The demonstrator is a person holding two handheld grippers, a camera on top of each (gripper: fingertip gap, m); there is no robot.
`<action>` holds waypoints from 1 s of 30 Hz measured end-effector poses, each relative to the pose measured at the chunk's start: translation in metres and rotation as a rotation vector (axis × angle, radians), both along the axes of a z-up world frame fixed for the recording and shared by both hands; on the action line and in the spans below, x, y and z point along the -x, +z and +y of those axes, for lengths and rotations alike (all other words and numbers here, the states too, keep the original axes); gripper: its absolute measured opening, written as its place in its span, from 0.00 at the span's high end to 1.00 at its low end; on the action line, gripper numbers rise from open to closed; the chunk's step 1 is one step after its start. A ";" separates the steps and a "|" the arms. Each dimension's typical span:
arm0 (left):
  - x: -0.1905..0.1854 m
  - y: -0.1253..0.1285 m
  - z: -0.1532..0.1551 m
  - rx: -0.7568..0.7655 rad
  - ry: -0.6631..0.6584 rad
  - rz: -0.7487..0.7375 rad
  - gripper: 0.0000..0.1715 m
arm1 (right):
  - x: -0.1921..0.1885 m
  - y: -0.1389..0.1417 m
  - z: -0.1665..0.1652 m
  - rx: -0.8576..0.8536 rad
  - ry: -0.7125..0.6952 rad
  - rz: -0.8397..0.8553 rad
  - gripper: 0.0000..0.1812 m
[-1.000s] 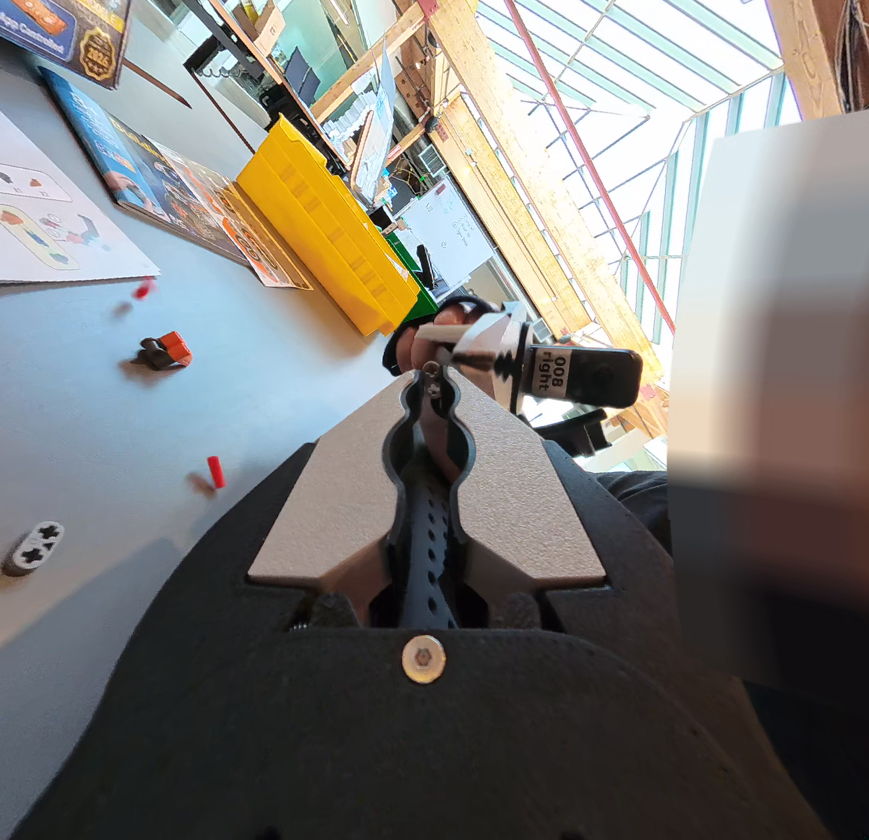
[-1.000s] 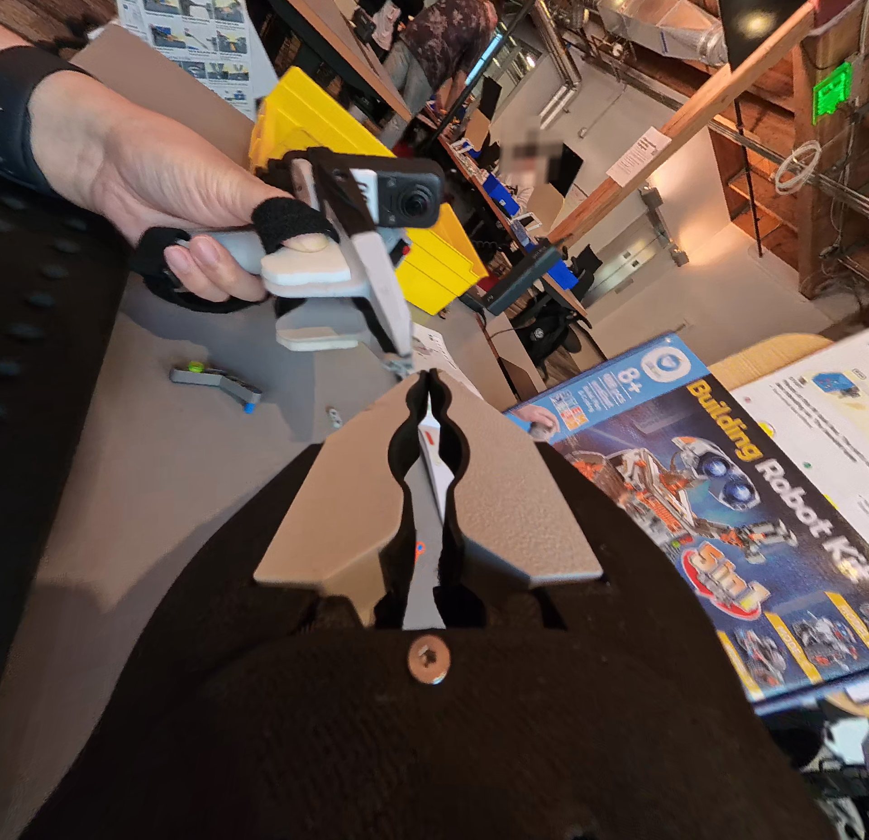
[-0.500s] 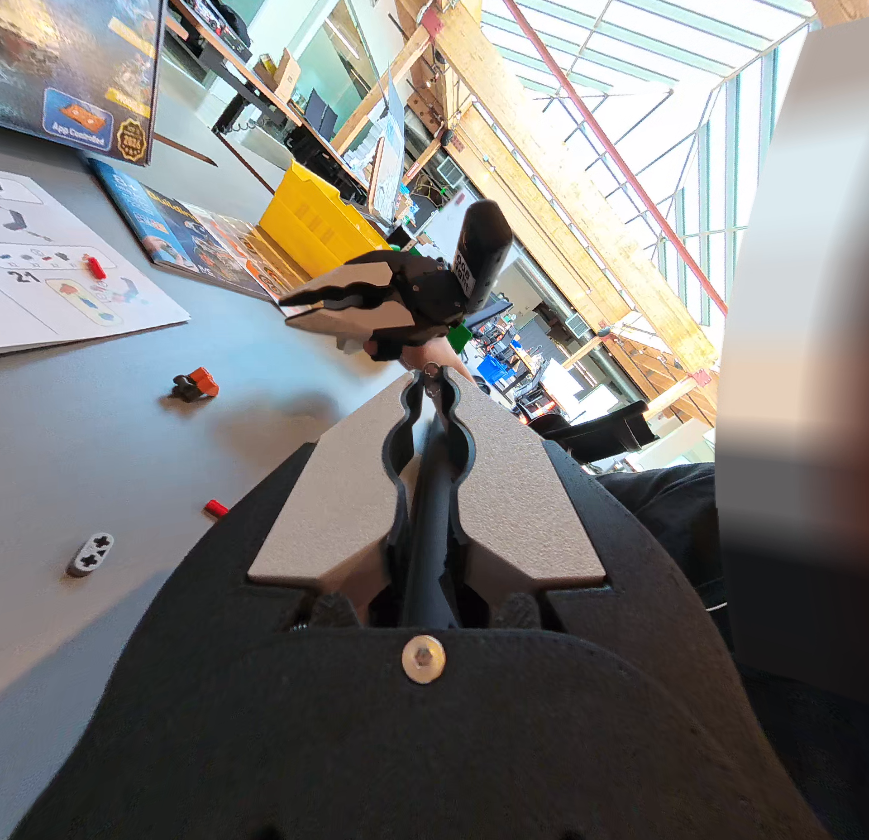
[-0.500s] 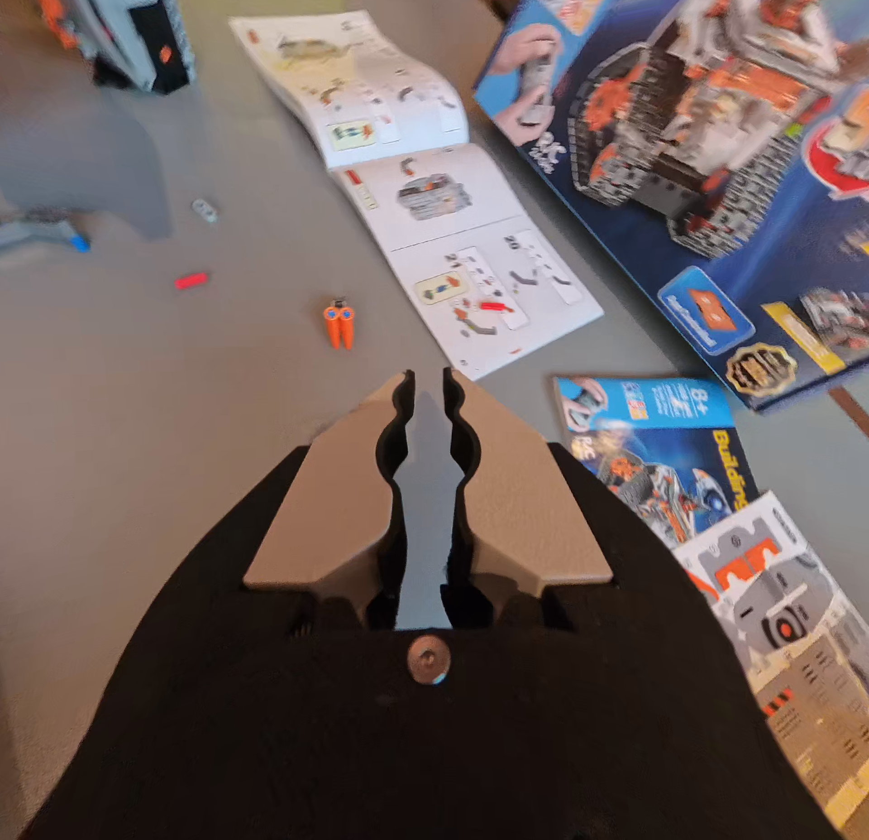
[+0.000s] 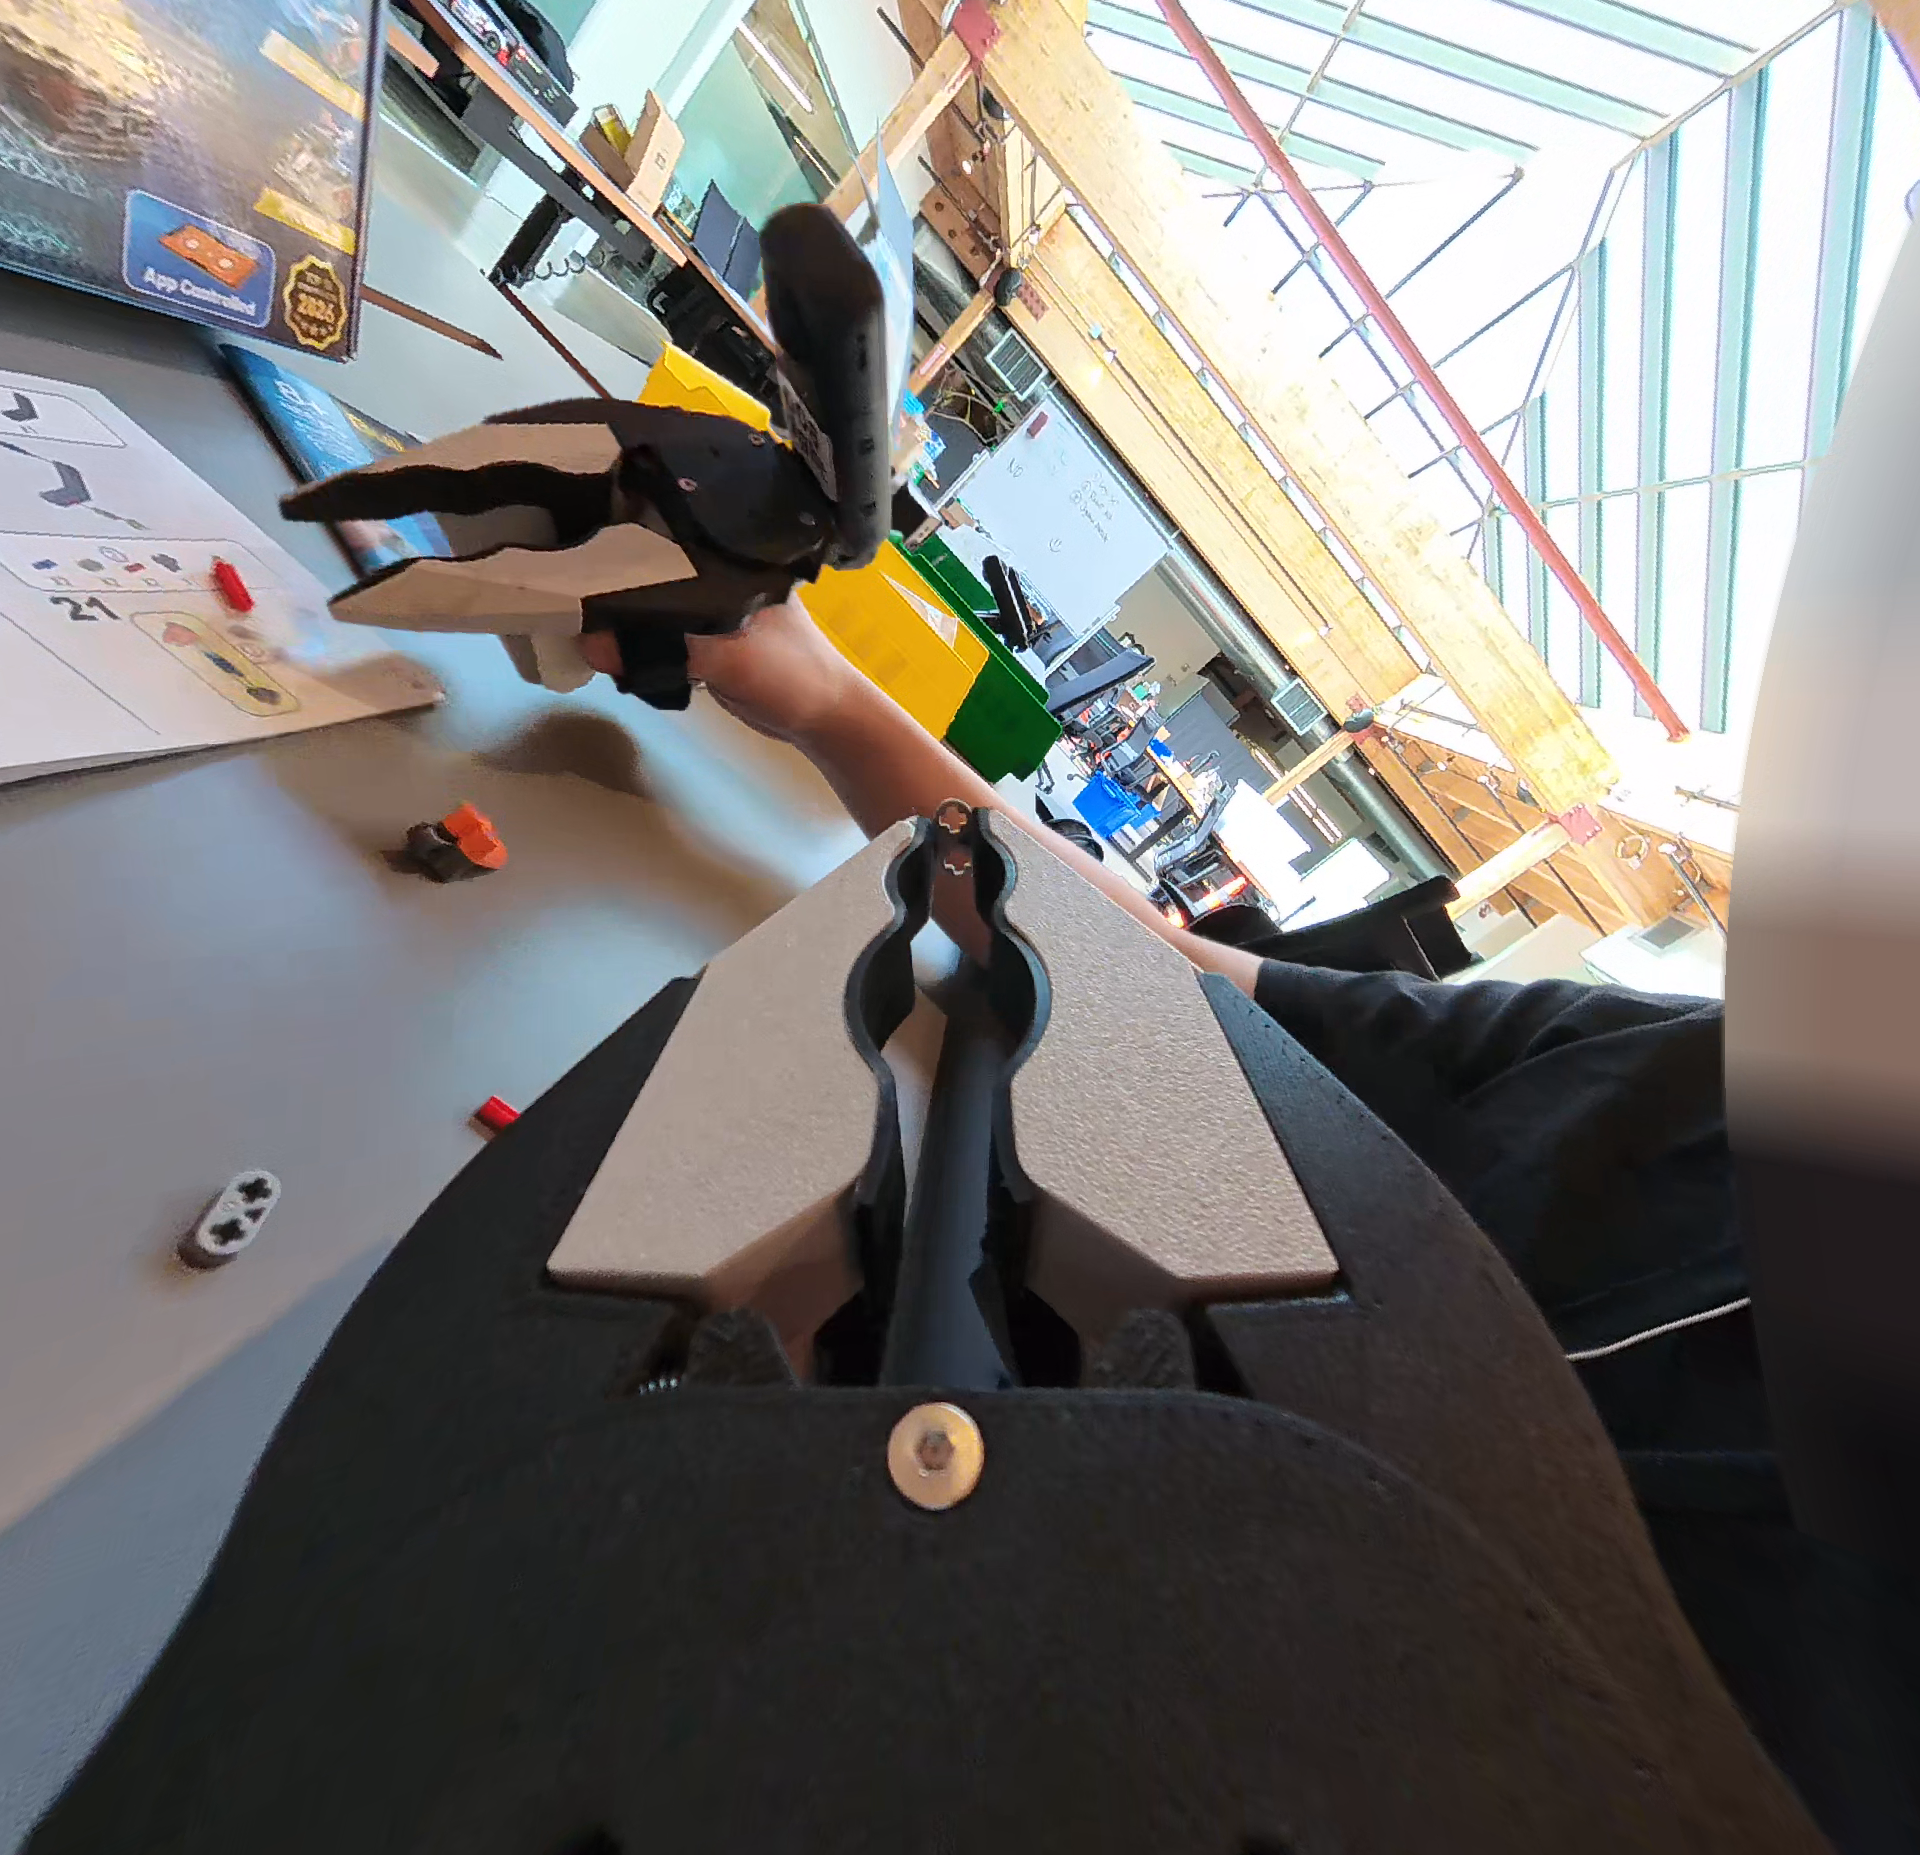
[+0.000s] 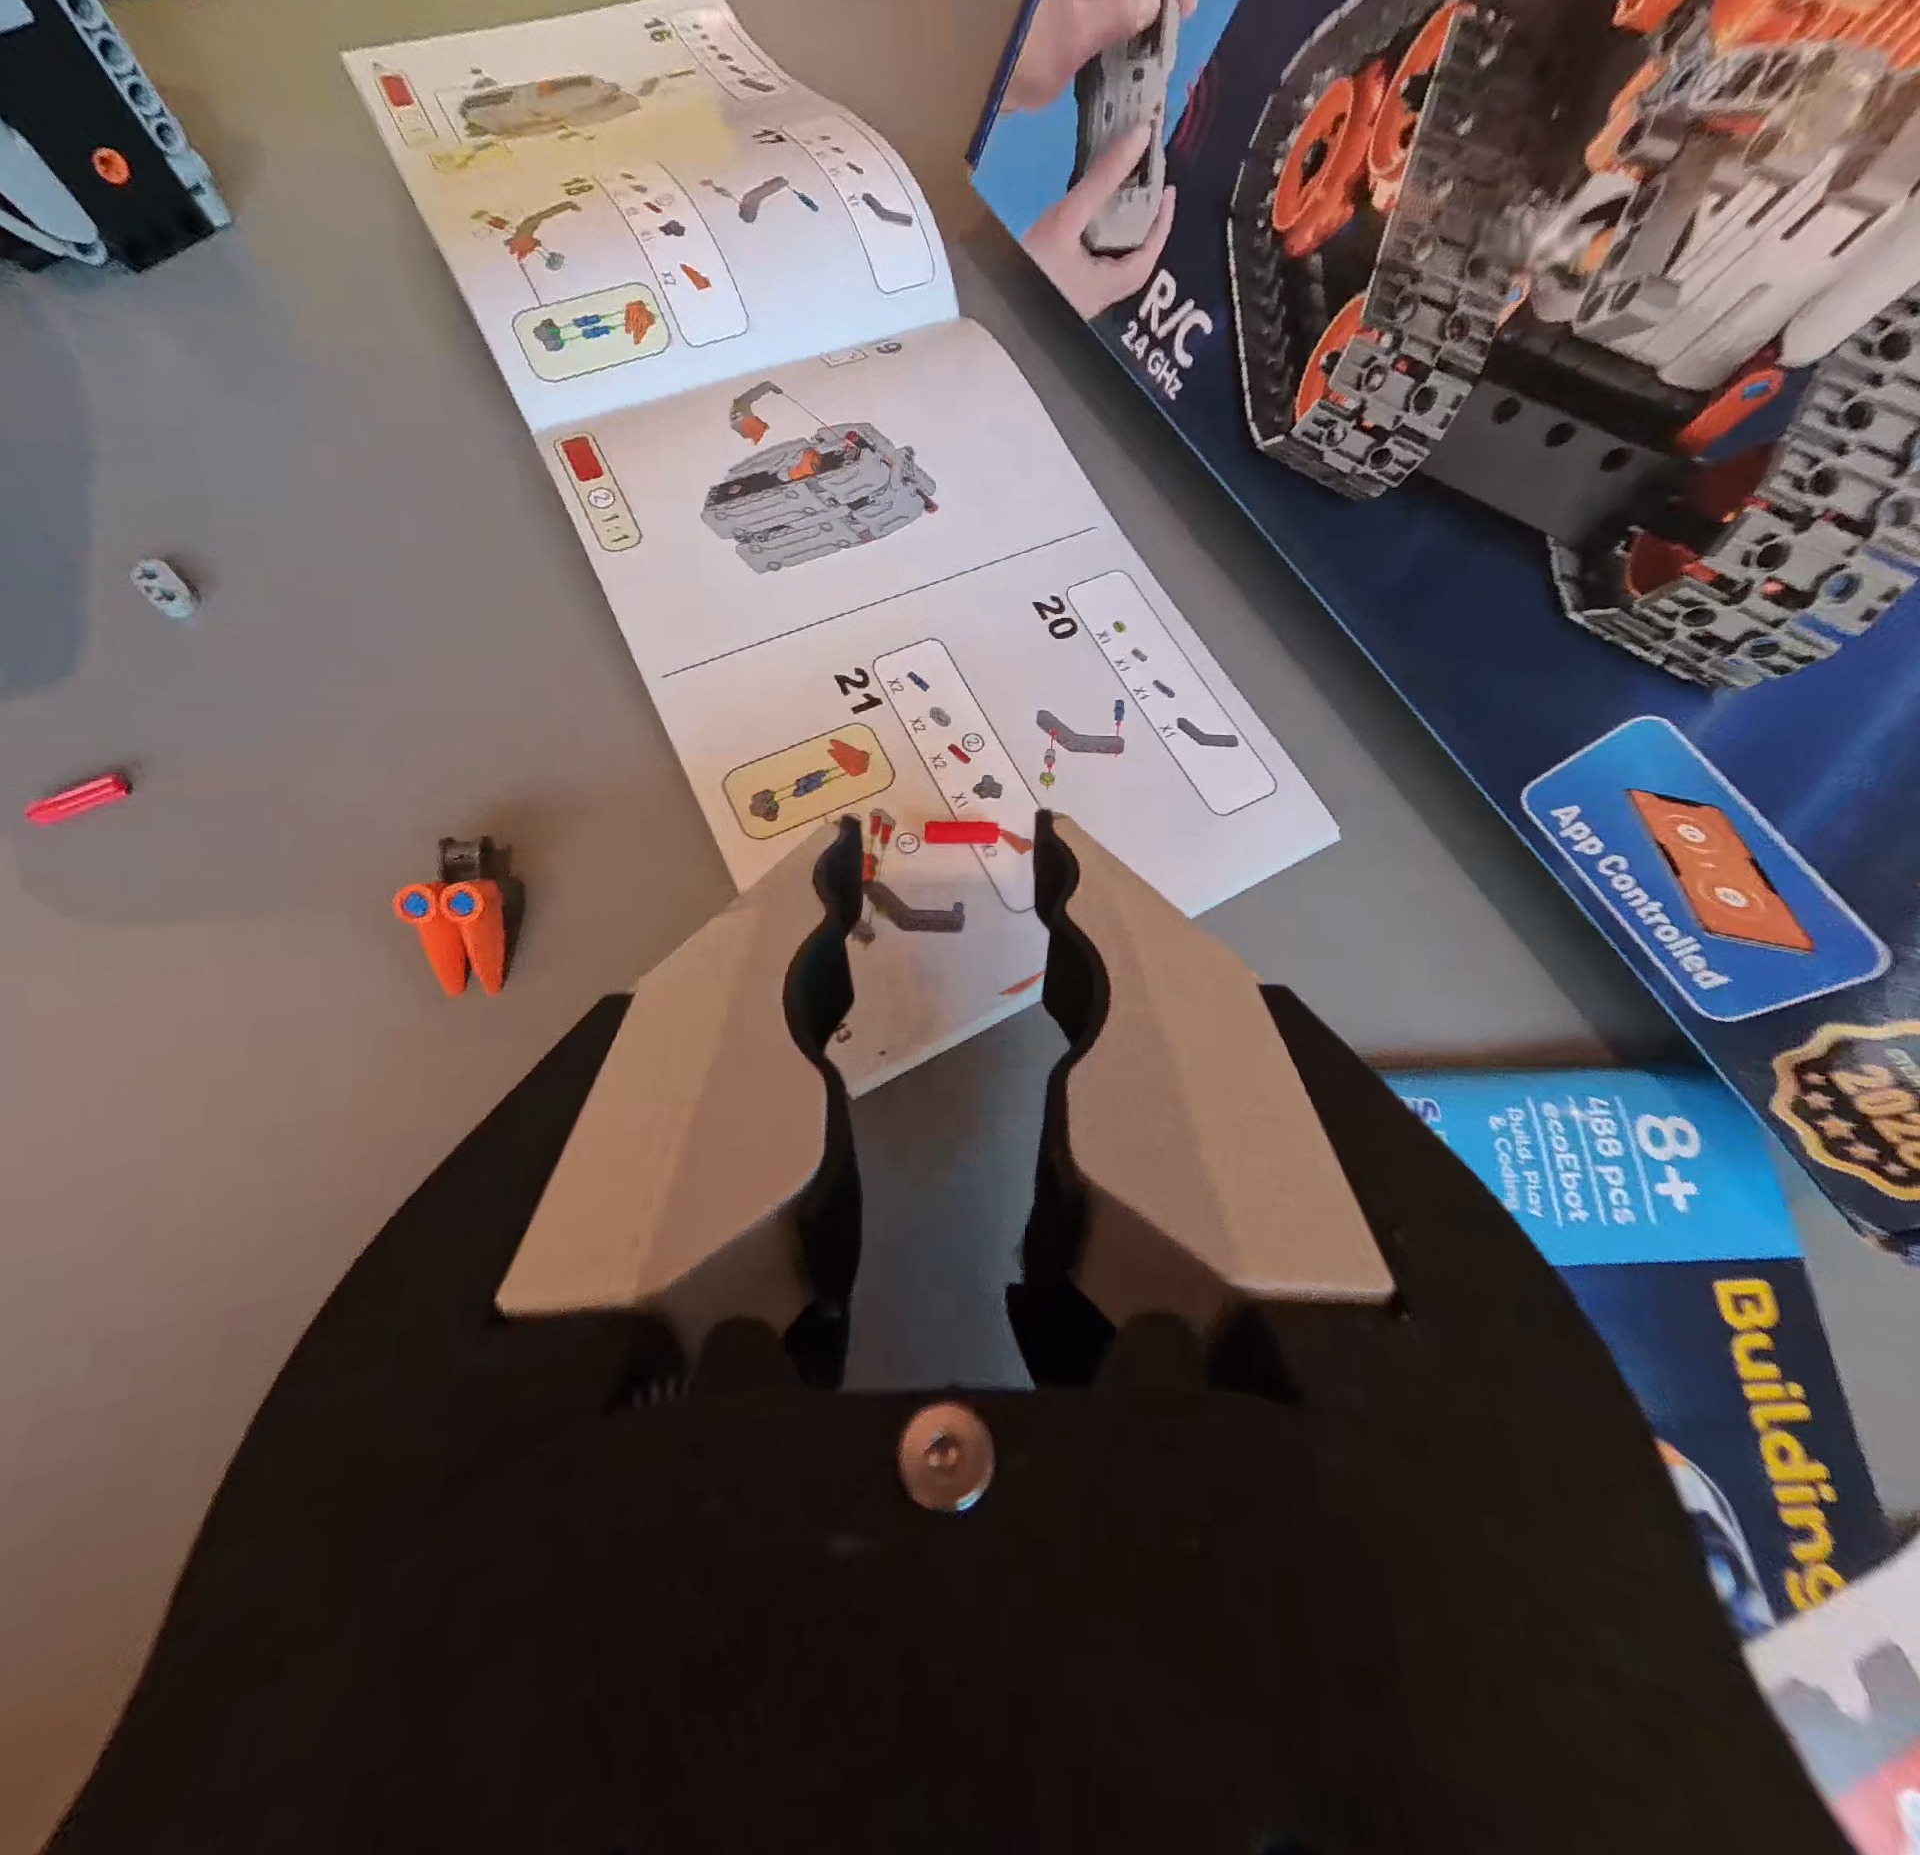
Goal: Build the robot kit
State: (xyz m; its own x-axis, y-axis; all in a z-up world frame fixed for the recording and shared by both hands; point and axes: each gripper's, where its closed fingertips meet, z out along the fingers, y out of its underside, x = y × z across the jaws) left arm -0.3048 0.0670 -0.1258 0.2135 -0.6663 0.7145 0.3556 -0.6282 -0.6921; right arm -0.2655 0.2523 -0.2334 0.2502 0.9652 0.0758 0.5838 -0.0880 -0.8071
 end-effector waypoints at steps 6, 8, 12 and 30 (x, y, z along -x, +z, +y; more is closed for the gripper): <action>-0.001 0.000 0.000 0.002 -0.005 0.001 0.97 | 0.004 -0.015 0.002 0.049 0.025 -0.034 0.84; -0.002 0.000 0.000 0.004 -0.012 0.001 0.97 | 0.005 -0.017 0.004 0.033 0.033 -0.038 0.85; -0.005 -0.004 -0.001 0.011 -0.022 0.015 0.97 | 0.010 -0.018 0.003 0.063 0.054 -0.037 0.91; -0.003 -0.002 -0.003 0.010 -0.014 0.005 0.97 | 0.000 -0.019 -0.151 0.174 -0.007 -0.158 0.92</action>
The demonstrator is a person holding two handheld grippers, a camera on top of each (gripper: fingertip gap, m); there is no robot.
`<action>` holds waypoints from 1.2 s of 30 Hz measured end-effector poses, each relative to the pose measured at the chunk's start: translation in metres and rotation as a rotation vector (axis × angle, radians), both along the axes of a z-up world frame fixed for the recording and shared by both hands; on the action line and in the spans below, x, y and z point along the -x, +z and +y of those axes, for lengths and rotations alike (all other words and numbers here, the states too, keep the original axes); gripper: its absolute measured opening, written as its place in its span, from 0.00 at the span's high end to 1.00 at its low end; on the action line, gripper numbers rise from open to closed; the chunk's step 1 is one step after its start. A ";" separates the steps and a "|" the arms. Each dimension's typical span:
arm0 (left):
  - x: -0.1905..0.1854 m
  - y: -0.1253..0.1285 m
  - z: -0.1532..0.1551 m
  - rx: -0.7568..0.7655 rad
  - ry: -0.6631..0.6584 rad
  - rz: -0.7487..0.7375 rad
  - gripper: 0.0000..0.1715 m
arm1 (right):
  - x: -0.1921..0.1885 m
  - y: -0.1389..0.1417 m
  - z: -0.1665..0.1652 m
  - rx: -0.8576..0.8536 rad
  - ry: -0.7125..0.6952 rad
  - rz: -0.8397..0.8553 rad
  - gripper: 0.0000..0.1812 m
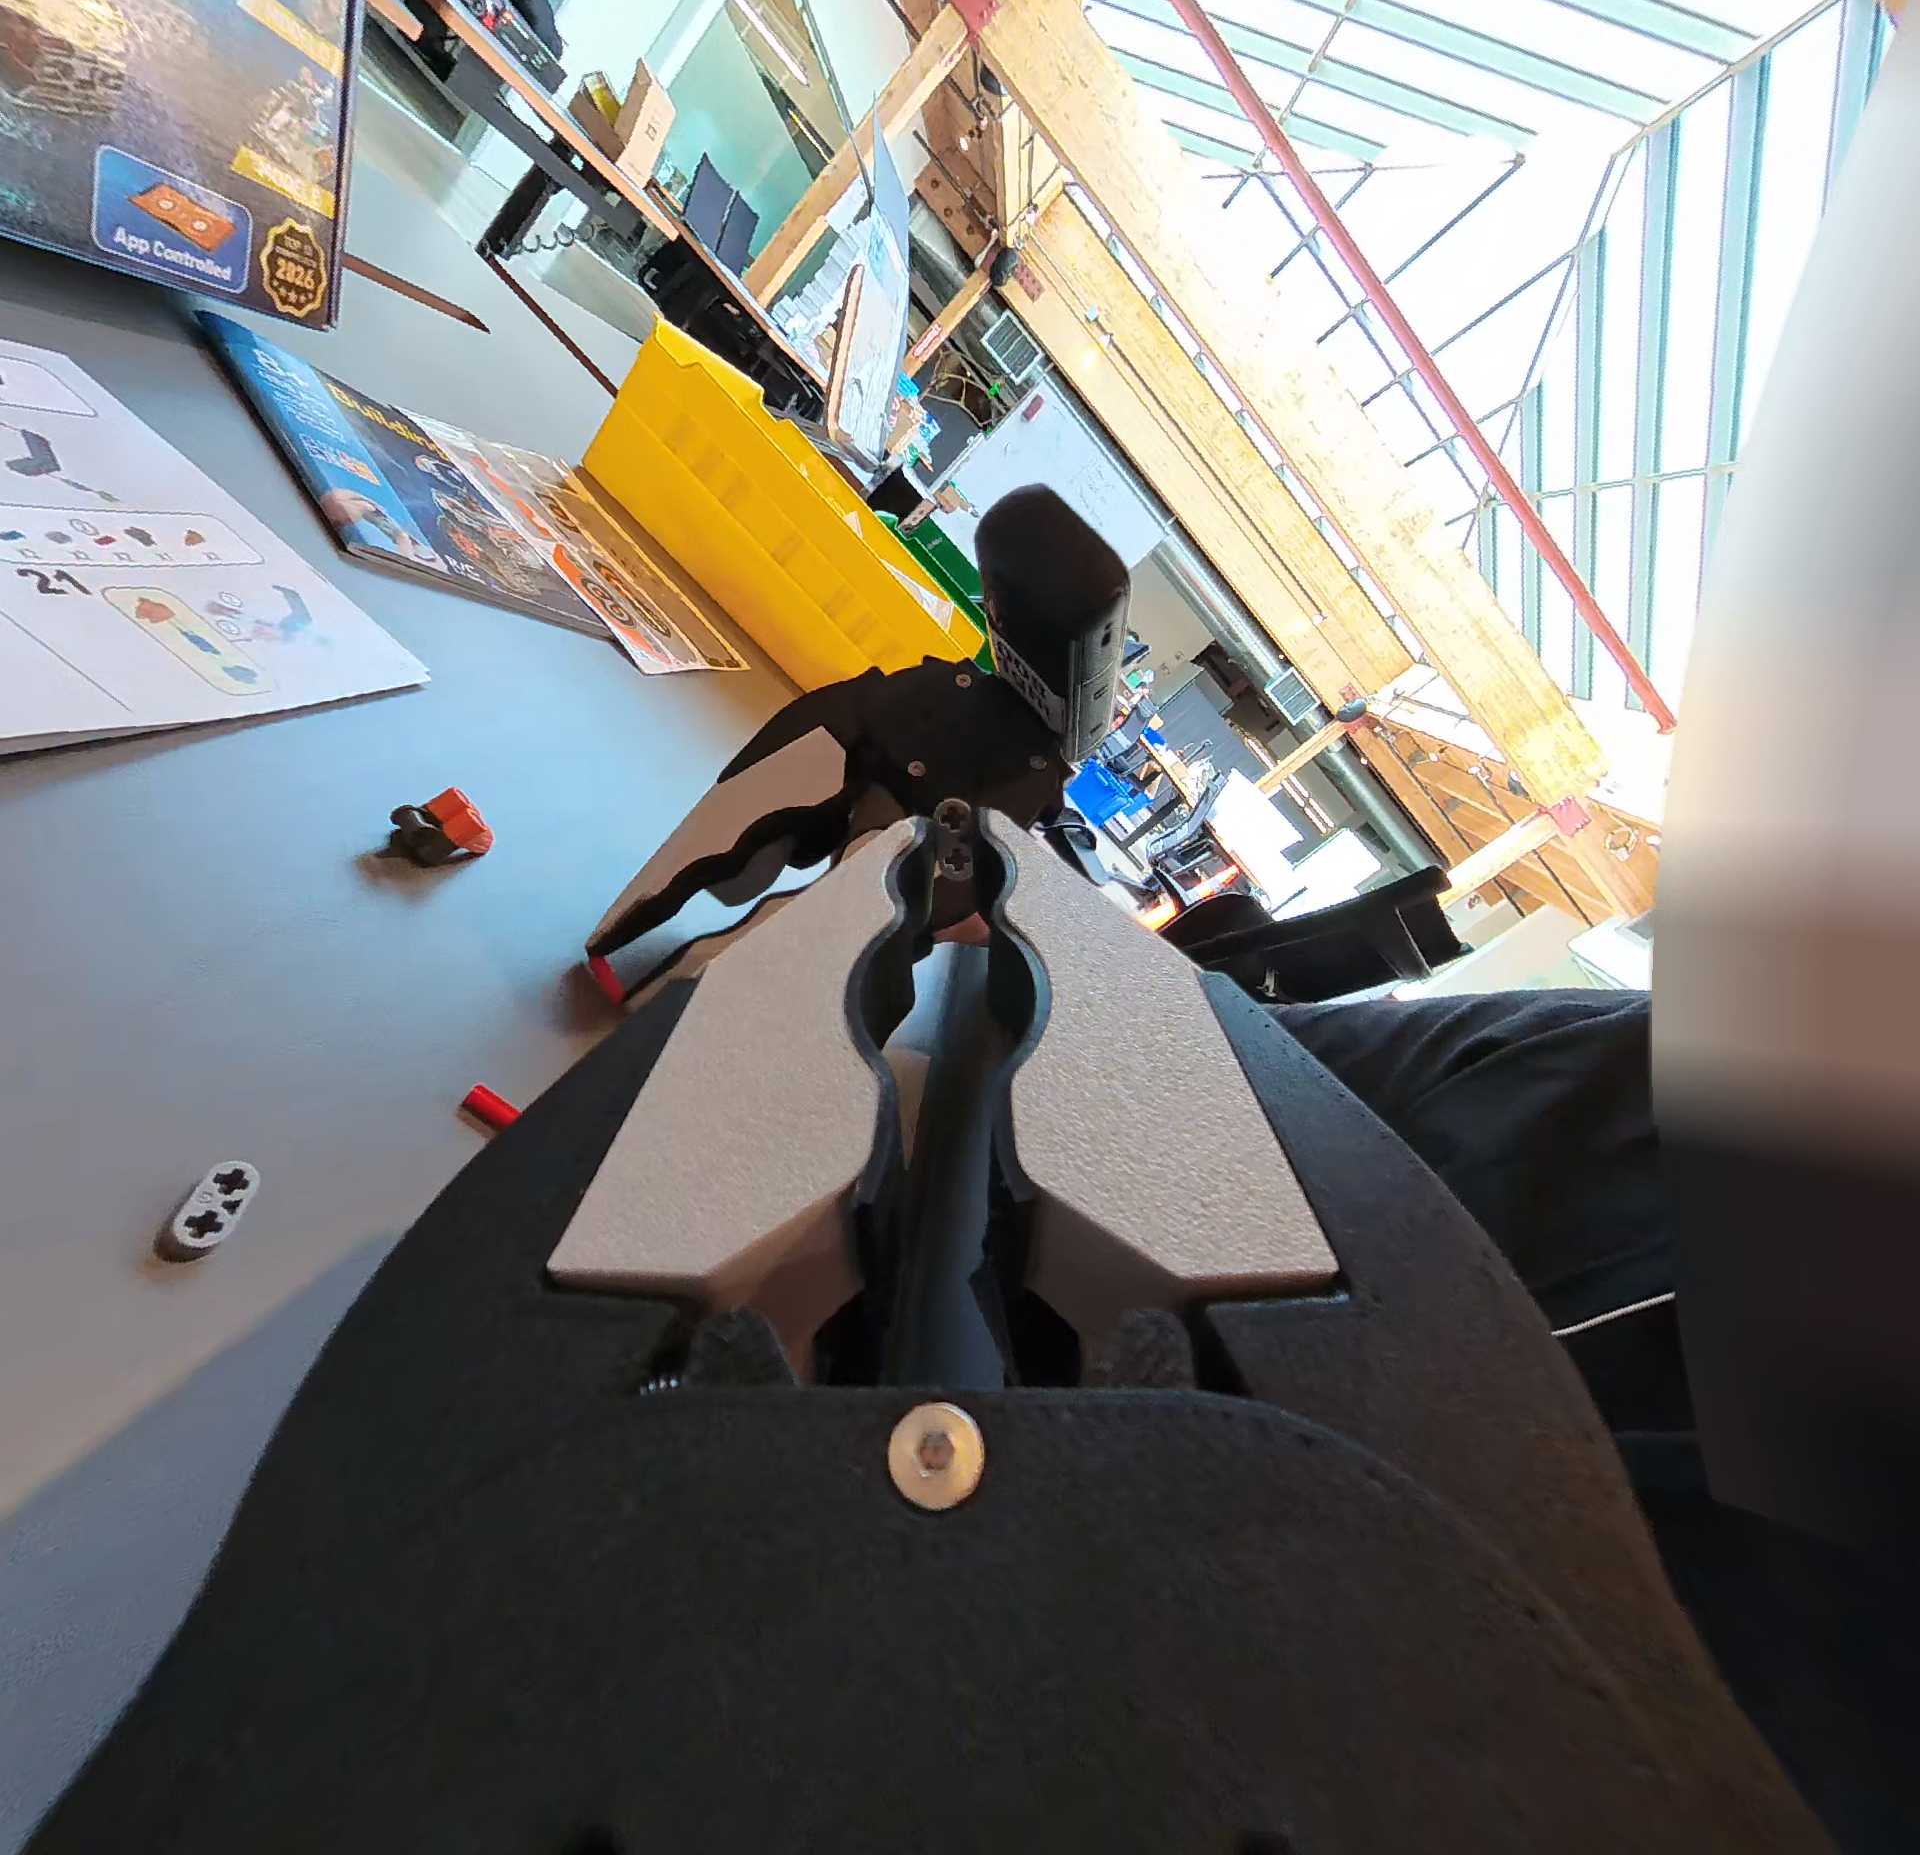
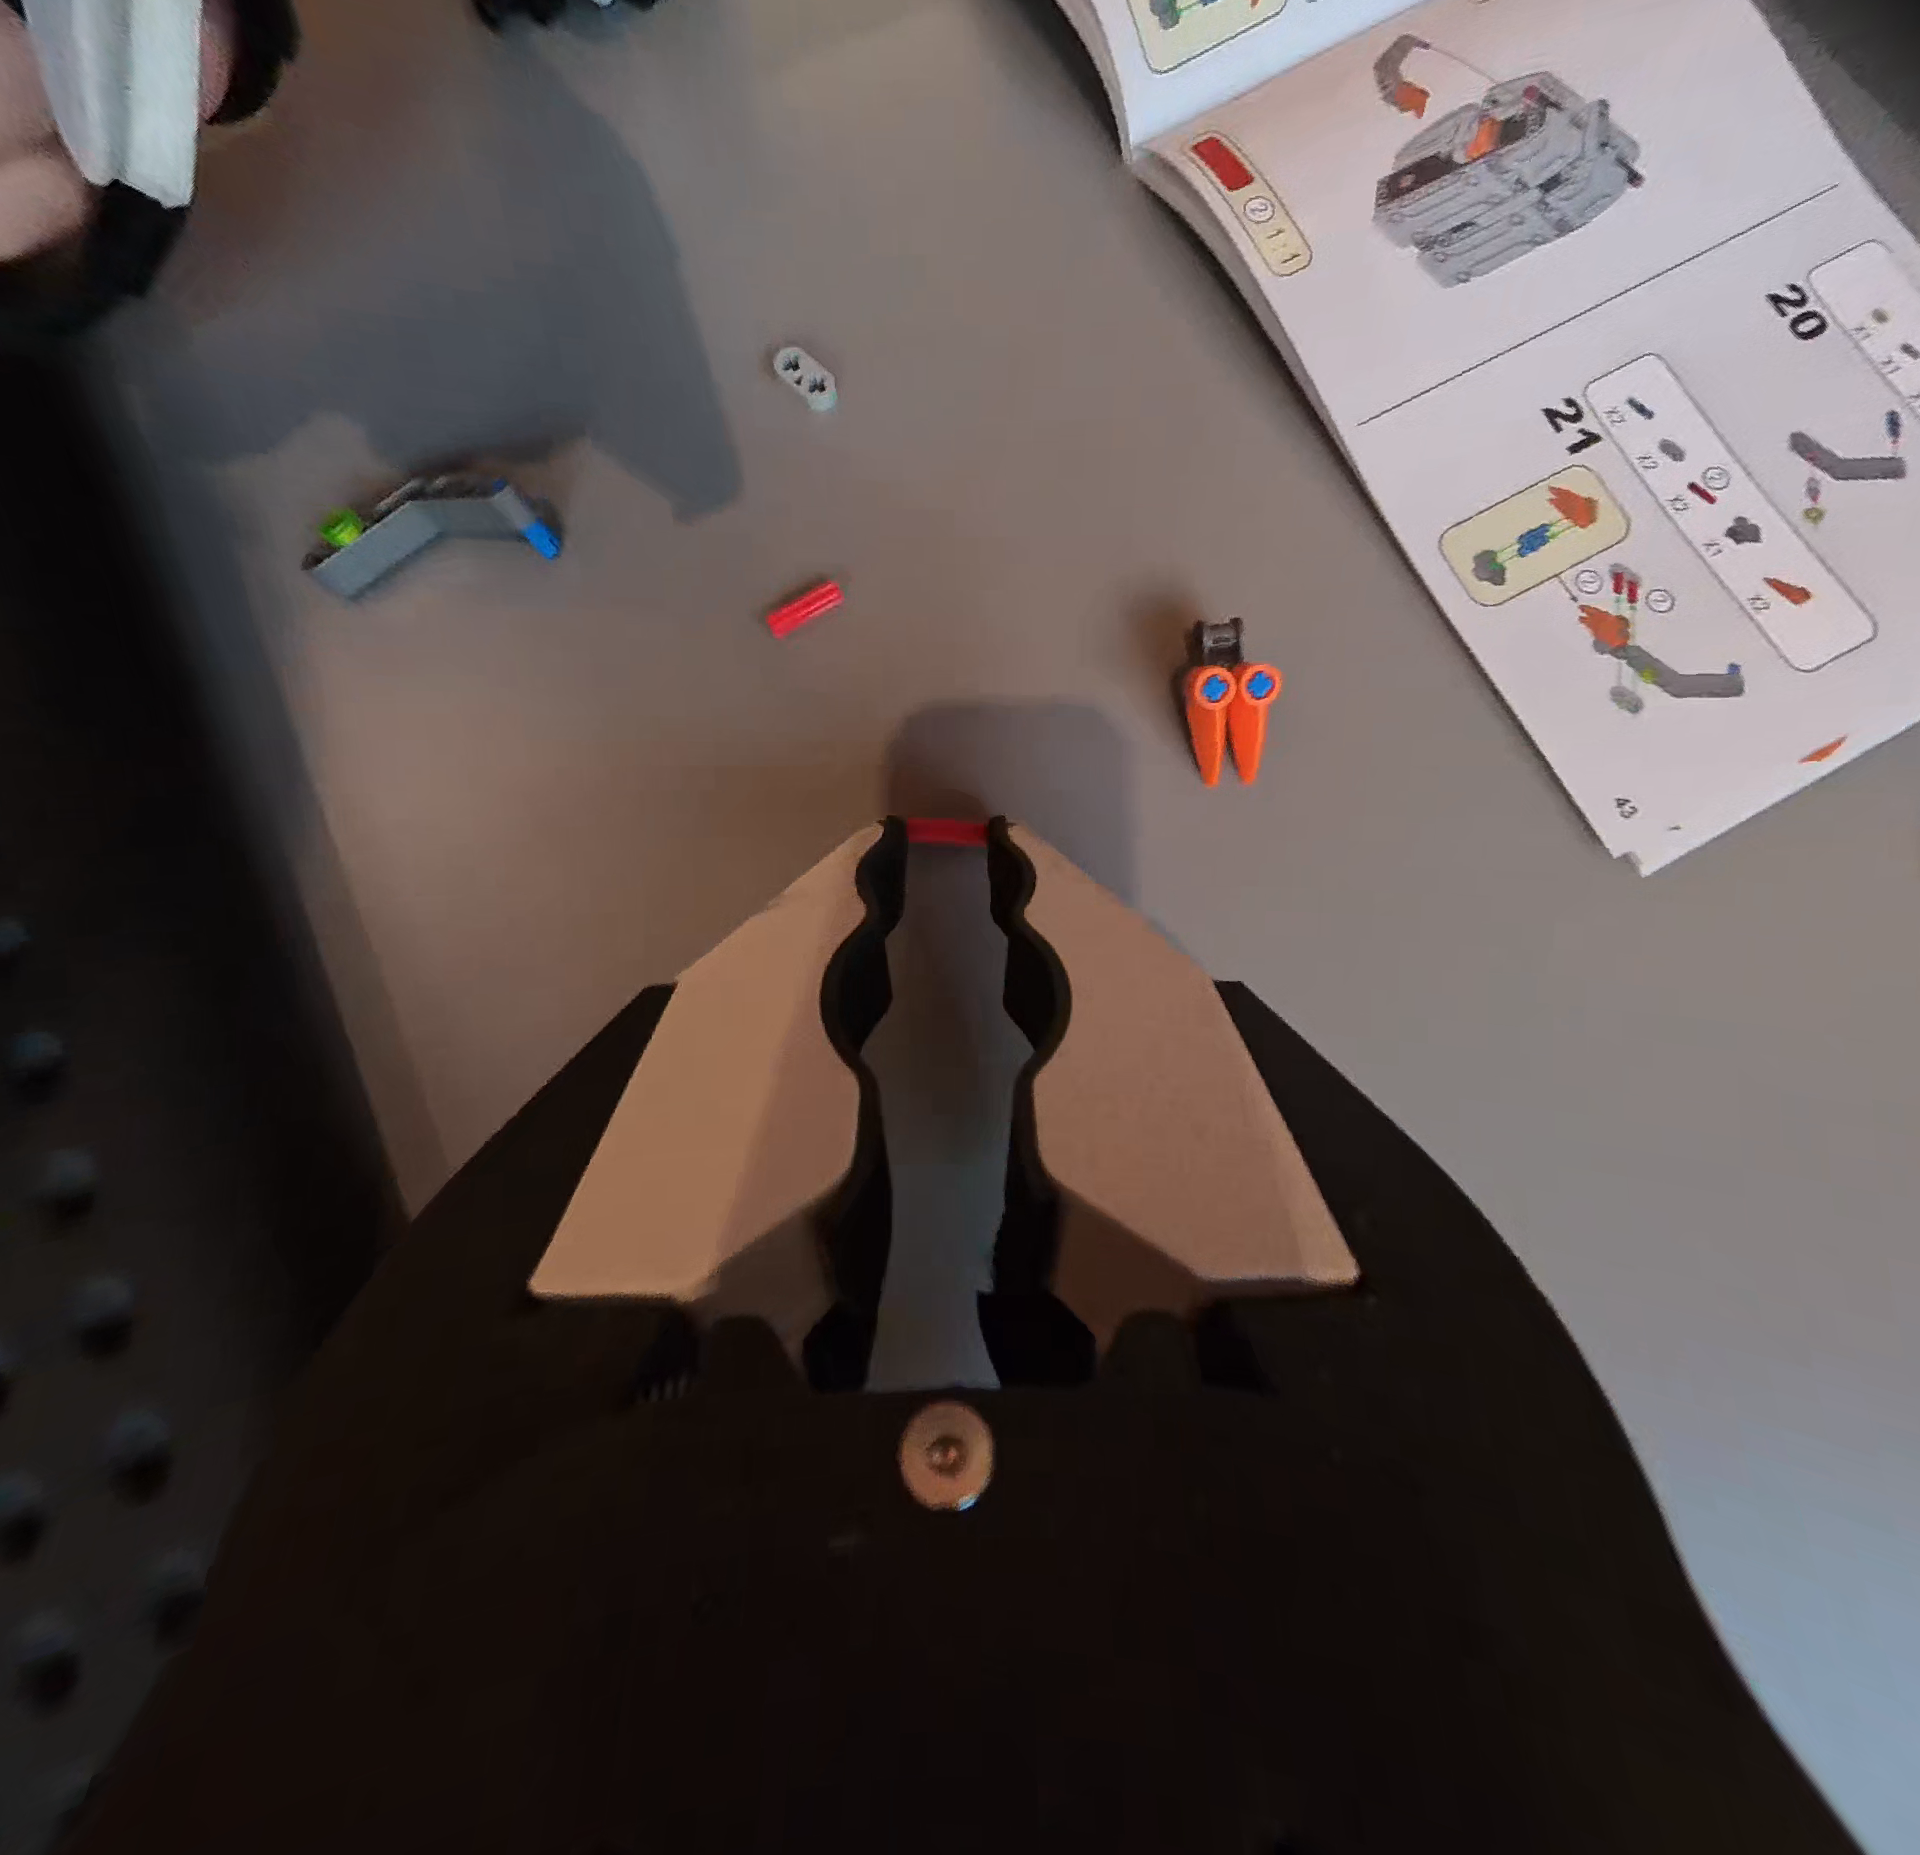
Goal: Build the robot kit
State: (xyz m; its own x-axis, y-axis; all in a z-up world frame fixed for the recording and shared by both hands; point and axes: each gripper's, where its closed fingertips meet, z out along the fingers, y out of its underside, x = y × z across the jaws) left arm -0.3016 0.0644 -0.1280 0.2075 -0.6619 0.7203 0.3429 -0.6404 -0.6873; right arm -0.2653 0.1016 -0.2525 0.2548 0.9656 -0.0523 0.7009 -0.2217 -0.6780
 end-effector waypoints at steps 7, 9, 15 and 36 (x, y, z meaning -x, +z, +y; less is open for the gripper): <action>0.008 0.000 0.005 0.008 0.032 -0.016 0.97 | -0.003 0.014 -0.005 -0.094 0.288 0.048 0.82; 0.006 -0.001 0.005 0.013 0.022 -0.013 0.97 | -0.005 0.015 -0.004 -0.236 0.491 0.051 0.83; 0.003 -0.006 0.006 0.020 0.017 0.013 0.97 | 0.001 0.010 0.001 -0.145 0.746 0.079 0.87; -0.001 -0.012 0.006 0.063 -0.016 0.012 0.97 | 0.005 -0.004 -0.027 0.005 0.780 -0.015 0.98</action>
State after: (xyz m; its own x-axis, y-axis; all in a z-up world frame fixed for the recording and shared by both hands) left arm -0.3011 0.0704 -0.1402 0.2064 -0.6188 0.7580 0.3243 -0.6876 -0.6496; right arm -0.2706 0.0746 -0.2566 -0.4971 0.8657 -0.0591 0.6643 0.3359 -0.6678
